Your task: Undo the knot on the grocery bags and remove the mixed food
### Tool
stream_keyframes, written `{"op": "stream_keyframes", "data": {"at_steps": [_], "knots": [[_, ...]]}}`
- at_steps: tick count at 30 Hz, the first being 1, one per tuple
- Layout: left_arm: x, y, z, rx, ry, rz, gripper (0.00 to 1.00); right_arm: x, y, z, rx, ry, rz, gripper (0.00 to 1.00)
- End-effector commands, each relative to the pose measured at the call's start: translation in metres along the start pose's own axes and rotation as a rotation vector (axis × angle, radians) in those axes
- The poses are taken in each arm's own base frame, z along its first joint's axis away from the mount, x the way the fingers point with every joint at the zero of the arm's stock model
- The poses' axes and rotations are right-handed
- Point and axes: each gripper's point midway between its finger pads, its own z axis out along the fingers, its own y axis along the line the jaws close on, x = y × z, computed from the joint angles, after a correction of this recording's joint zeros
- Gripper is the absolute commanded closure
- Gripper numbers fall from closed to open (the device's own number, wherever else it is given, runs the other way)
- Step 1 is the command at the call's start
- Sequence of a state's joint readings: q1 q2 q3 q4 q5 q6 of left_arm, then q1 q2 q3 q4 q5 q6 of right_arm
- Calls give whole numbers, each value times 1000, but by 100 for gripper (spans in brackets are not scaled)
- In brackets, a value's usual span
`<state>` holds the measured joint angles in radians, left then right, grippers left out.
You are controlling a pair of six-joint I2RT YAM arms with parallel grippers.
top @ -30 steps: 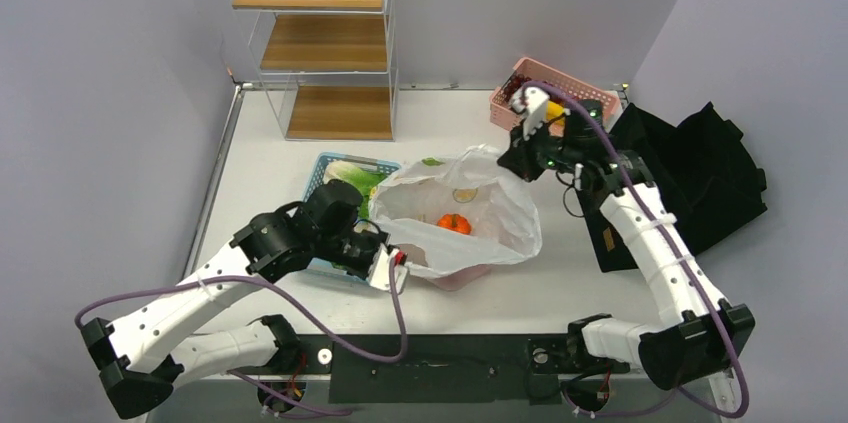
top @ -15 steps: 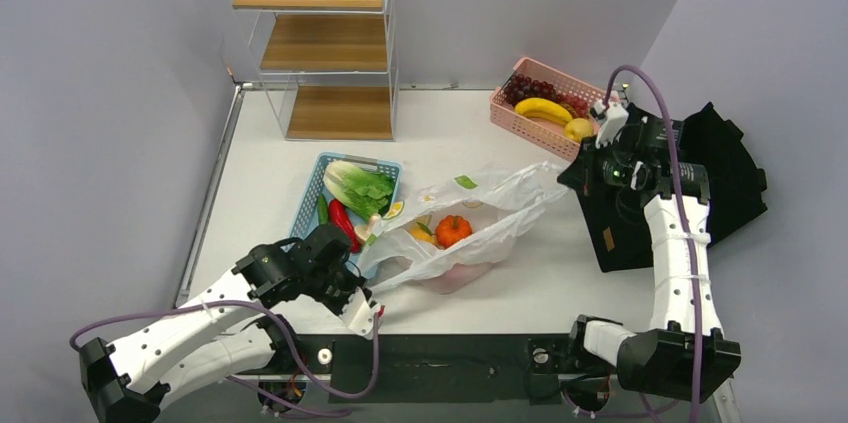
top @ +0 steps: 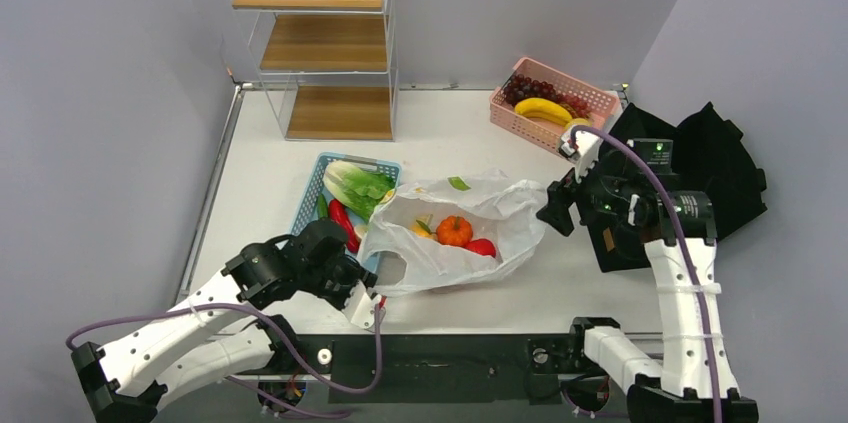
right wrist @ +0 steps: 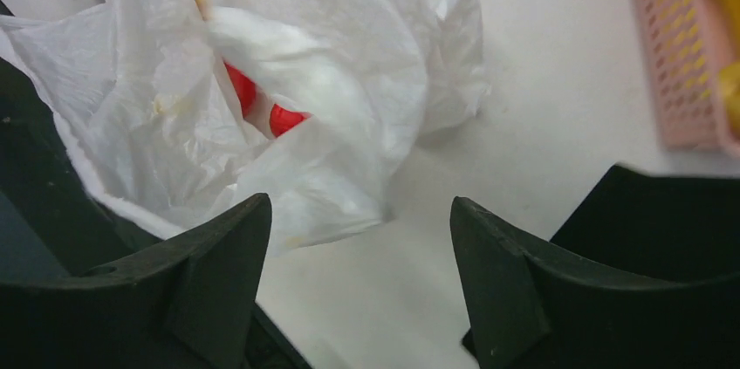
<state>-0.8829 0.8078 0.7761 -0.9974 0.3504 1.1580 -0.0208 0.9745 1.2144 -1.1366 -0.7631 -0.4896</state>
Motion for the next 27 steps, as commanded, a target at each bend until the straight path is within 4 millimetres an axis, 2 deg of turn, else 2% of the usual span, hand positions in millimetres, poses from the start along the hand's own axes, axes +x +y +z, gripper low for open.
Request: {"op": "stream_keyframes", "data": {"at_steps": [1,2,3,4,5,6,7,8,9,10,11,12,13,14,15,16,17,19,20,22,23,26,27], "knots": [[-36,22,-13,-84,-113,61,65,-58,23,-26,-3,-138,-328,27],[-38,24,-14,-85,-113,67,64,-73,22,-32,44,-177,-374,25],[-39,26,-13,-86,-114,70,62,-80,33,-29,45,-190,-390,24],[-42,28,-14,-87,-115,74,60,-97,50,-28,20,-251,-450,24],[-42,28,-14,-83,-114,74,60,-102,50,-27,45,-260,-444,24],[-44,29,-14,-86,-113,76,59,-112,66,-23,7,-294,-488,23],[-44,31,-15,-89,-113,76,59,-116,67,-22,25,-296,-489,23],[-46,32,-15,-95,-115,75,59,-120,80,-14,-17,-299,-517,23],[-48,33,-16,-102,-121,81,59,-124,81,-6,-11,-295,-530,23],[-49,34,-16,-107,-122,81,59,-125,94,1,-44,-296,-557,22],[-51,34,-17,-112,-127,89,59,-129,93,14,-24,-290,-570,22],[-51,34,-17,-115,-123,86,59,-128,105,24,-50,-285,-608,22],[-52,35,-17,-117,-122,90,58,-125,100,43,-18,-248,-642,20],[-52,34,-17,-117,-121,88,58,-123,109,54,-33,-232,-680,19],[-51,34,-18,-115,-117,88,58,-117,104,74,-7,-182,-711,16],[-51,33,-18,-113,-115,89,59,-113,106,83,-8,-160,-733,15],[-50,31,-19,-107,-109,88,59,-106,100,100,15,-106,-758,13],[-46,27,-21,-101,-96,88,59,-96,89,121,64,-48,-797,11],[-45,26,-21,-100,-91,96,59,-94,82,125,101,-31,-820,11],[-40,21,-22,-97,-76,103,60,-82,53,136,242,33,-847,10],[-37,18,-22,-99,-68,104,61,-85,45,138,284,25,-846,10],[-29,9,-21,-85,-51,109,67,-71,19,139,393,90,-881,11],[-27,6,-21,-82,-48,111,69,-72,13,138,421,86,-876,12]]}}
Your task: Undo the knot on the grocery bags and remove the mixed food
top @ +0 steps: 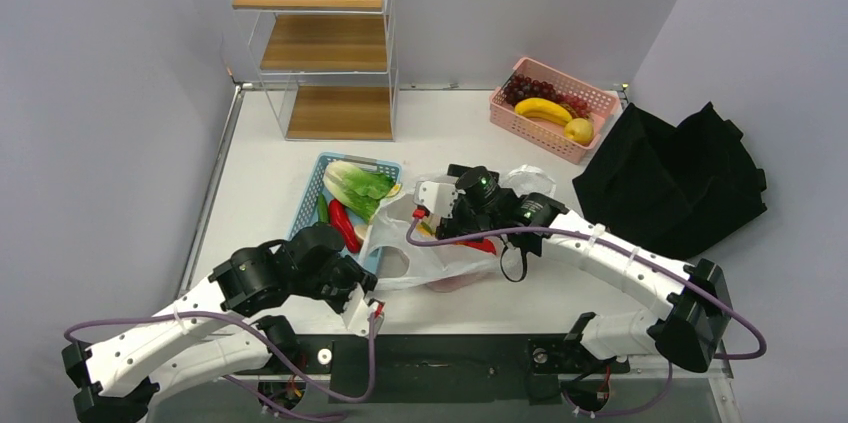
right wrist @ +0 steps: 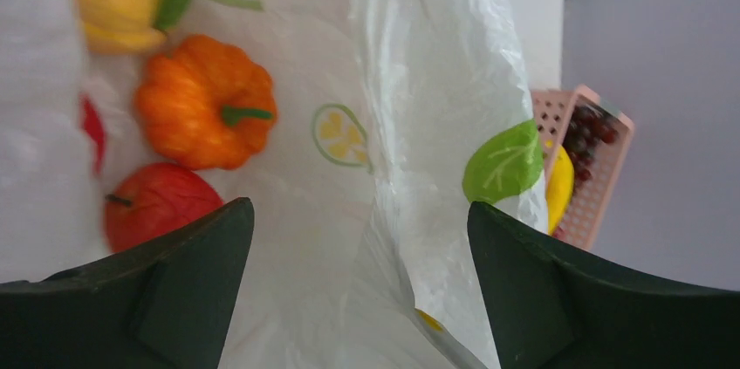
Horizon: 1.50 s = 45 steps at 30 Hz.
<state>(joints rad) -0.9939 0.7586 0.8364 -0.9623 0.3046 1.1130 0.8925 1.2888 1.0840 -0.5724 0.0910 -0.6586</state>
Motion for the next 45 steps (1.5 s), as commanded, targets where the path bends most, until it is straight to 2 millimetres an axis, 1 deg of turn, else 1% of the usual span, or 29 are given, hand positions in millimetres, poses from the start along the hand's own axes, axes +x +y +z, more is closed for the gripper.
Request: {"op": "stream_keyframes", "data": {"at_steps": [1,2,4,5,7,8,9,10,11,12,13,14,15,16,20,24,27,29,30,31,32,33,34,35,36,38,39,41,45], "knots": [[6,-12,-5,14,17,23,72,16,-59,-15,298,66,-20,14],[9,-14,-4,16,25,20,75,23,-63,-15,312,83,-10,19],[14,-18,-4,20,43,17,81,36,-69,-16,327,130,12,43],[18,-17,-5,12,62,16,86,38,-69,-16,306,141,33,67],[24,-11,-6,-28,94,0,90,41,-71,-20,246,139,107,97],[24,-7,-7,-52,97,-25,91,44,-72,-23,217,133,178,100],[23,3,-11,-98,89,-43,92,36,-70,-28,128,79,233,100],[20,8,-13,-121,73,-70,92,24,-75,-37,99,21,311,100],[14,18,-18,-158,41,-88,89,19,-64,-42,-8,-44,379,100],[10,23,-21,-177,21,-121,85,-1,-57,-50,-99,-146,452,100],[0,35,-29,-214,-15,-132,71,0,-57,-58,-126,-168,509,100],[-6,37,-32,-218,-37,-159,63,-13,-49,-64,-195,-226,571,100],[-19,45,-40,-231,-77,-175,40,-16,-47,-70,-212,-246,601,100],[-25,50,-44,-241,-94,-188,29,-23,-39,-73,-260,-271,643,100],[-62,81,-72,-300,-201,-293,25,-28,-21,-74,-335,-286,761,100],[-109,114,-103,-327,-355,-371,25,-30,-15,-71,-347,-309,832,100],[-132,134,-104,-292,-427,-425,31,-36,-12,-76,-352,-355,916,100],[-140,141,-88,-236,-429,-428,47,-43,-11,-82,-360,-401,950,100],[-140,144,-69,-217,-405,-422,58,-47,-13,-85,-352,-431,947,100],[-143,150,-60,-231,-405,-378,65,-45,-8,-83,-360,-426,963,100],[-138,143,-35,-202,-364,-360,67,-47,-7,-85,-355,-439,954,100],[-147,151,-27,-237,-391,-291,71,-43,-2,-82,-358,-426,953,100],[-135,148,-3,-232,-349,-282,72,-42,-1,-83,-354,-428,949,100],[-141,155,5,-261,-371,-253,74,-37,4,-80,-357,-413,955,100],[-132,152,26,-243,-331,-238,75,-36,6,-81,-355,-415,956,100],[-124,154,57,-220,-288,-218,79,-33,12,-80,-365,-406,967,100],[-121,156,66,-227,-282,-213,81,-32,15,-79,-373,-401,973,100],[-104,158,95,-232,-223,-205,82,-30,17,-78,-378,-395,984,100],[-83,158,124,-288,-194,-218,82,-28,18,-77,-376,-396,994,100]]}}
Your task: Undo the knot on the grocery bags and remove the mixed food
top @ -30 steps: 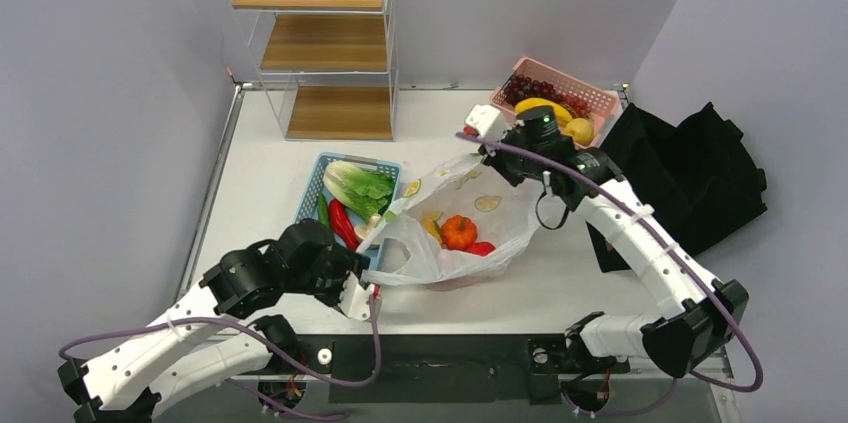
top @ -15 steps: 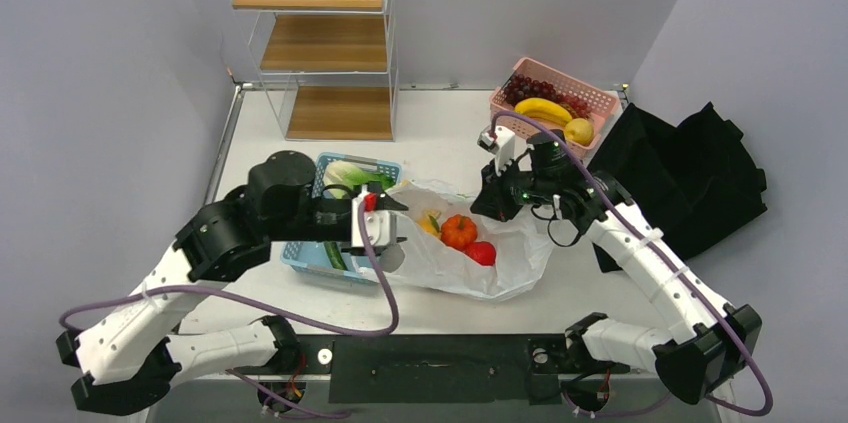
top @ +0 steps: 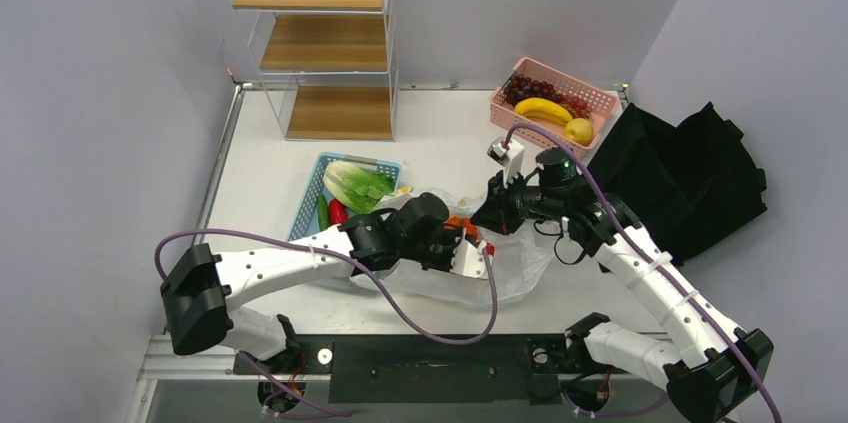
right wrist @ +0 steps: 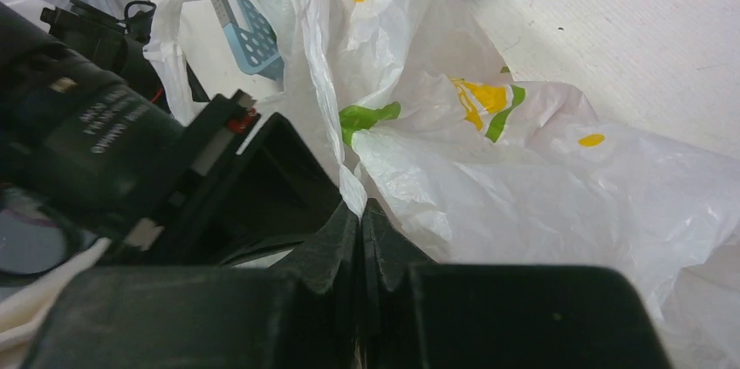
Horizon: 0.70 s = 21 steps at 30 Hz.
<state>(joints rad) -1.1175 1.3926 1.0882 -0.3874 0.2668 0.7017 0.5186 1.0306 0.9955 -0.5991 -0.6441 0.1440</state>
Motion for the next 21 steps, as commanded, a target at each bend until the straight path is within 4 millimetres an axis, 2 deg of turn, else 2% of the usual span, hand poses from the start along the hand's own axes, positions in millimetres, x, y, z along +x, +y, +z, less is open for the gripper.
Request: {"op": "stream_keyframes", "data": {"at_steps": [1,2,3,4,8,13,21], "knots": [[-9,35,13,-192,-85,32,82,-11,5,-2,-22,-60,-13,100],[-4,38,17,-232,-93,14,83,-11,3,-2,-14,-63,-9,100],[-8,46,18,-280,-129,-41,83,-12,0,-3,3,-67,-2,100],[4,47,21,-308,-108,-85,83,-13,-3,-4,17,-74,5,100],[20,62,23,-414,-175,-439,82,-27,-19,-9,59,-122,86,100],[30,58,30,-485,-214,-562,71,-26,-33,-9,72,-122,138,100],[52,79,39,-637,-183,-643,71,-23,-35,-3,63,-117,171,100]]}}
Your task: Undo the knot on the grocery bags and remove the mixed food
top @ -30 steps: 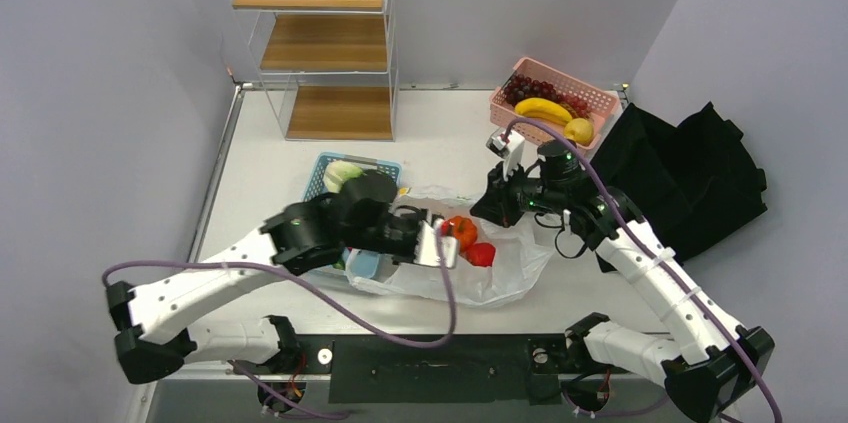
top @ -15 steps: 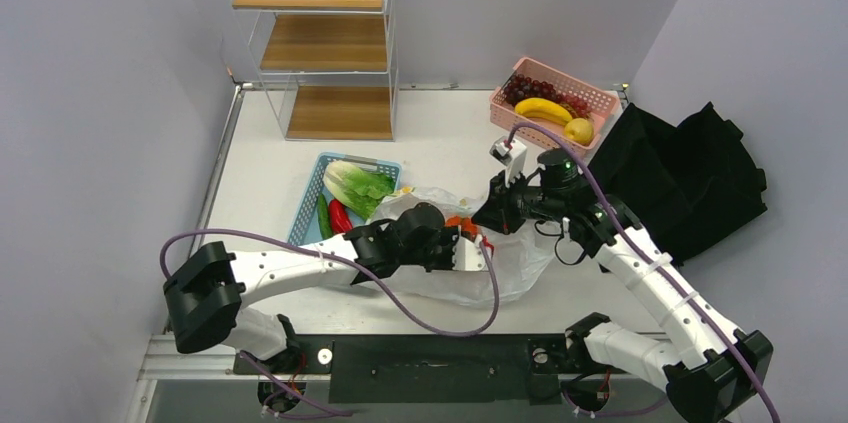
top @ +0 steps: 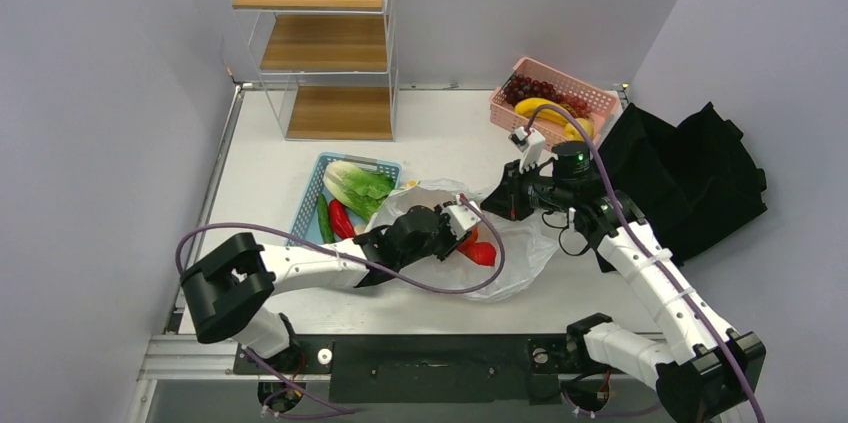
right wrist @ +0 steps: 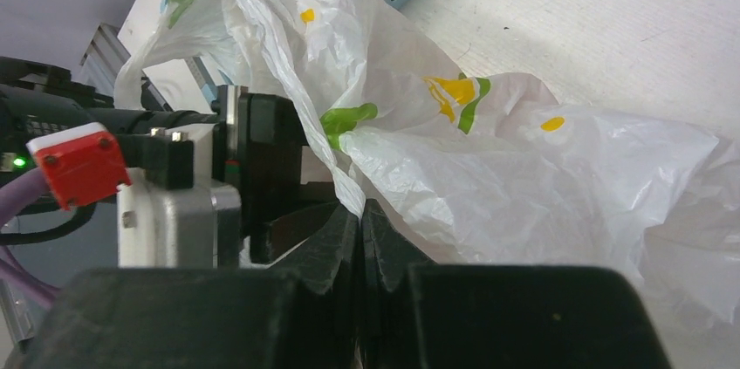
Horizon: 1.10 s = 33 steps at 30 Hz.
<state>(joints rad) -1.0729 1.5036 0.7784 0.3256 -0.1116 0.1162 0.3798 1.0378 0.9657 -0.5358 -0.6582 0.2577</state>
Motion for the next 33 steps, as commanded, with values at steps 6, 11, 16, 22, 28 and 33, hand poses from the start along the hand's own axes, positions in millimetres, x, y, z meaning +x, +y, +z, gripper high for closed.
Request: {"op": "stream_keyframes", "data": {"at_steps": [6,11,16,22,28,33], "knots": [[-11,18,22,-132,-81,-77,72,-12,4,7,-38,-43,28,100],[-8,17,33,-111,-81,-78,63,-10,4,8,-41,-38,34,100],[-2,18,43,-112,-65,-105,57,-6,0,10,-32,-32,37,100],[5,30,52,-146,-44,-115,54,-5,0,10,-35,-32,37,100],[6,32,59,-142,-47,-123,58,-3,-2,12,-37,-34,45,100],[1,28,65,-114,-68,-105,82,1,-3,12,-35,-30,49,100]]}}
